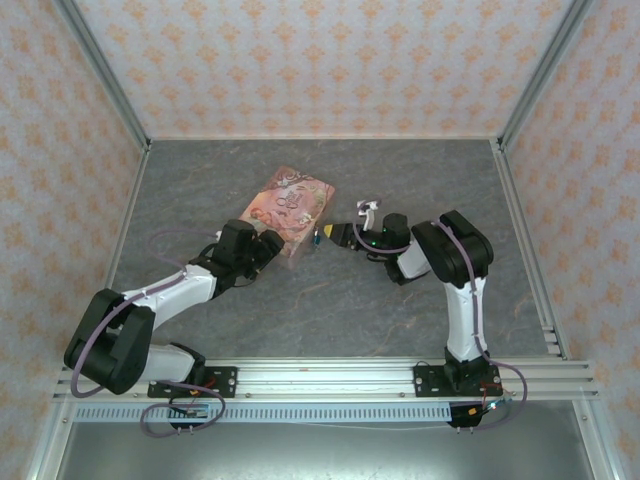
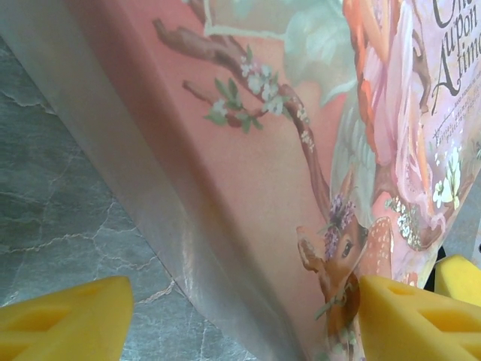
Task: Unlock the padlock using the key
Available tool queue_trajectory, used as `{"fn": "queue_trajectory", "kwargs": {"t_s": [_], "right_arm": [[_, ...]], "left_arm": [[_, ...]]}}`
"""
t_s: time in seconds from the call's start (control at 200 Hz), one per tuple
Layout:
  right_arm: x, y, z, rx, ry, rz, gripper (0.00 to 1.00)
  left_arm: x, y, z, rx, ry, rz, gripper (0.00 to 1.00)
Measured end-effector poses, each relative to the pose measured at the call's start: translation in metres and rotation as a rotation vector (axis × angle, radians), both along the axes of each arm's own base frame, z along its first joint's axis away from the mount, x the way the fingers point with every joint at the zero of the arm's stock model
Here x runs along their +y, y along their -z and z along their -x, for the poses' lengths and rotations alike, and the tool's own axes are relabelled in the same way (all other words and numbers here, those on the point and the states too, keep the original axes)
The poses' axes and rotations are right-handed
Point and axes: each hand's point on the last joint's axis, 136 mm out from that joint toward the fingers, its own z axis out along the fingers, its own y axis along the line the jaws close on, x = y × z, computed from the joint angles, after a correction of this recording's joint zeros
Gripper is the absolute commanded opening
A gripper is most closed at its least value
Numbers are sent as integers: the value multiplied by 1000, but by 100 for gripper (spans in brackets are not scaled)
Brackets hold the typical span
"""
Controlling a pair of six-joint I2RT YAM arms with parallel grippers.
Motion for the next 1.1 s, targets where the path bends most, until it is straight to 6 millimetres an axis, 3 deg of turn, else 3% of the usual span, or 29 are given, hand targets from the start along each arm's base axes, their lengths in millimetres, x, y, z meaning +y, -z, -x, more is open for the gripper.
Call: {"fn": "queue_trajectory", "kwargs": {"t_s": [0.25, 0.686, 1.096], "right_arm": [[23, -7, 1, -23, -49, -9, 70], [38, -1, 1, -13, -102, -4, 73], [43, 1, 15, 6, -165, -16, 55]], "left_arm": [[2, 0, 1, 5, -5, -2, 76], [5, 0, 1, 1, -5, -14, 77], [5, 0, 1, 1, -5, -14, 77]]}}
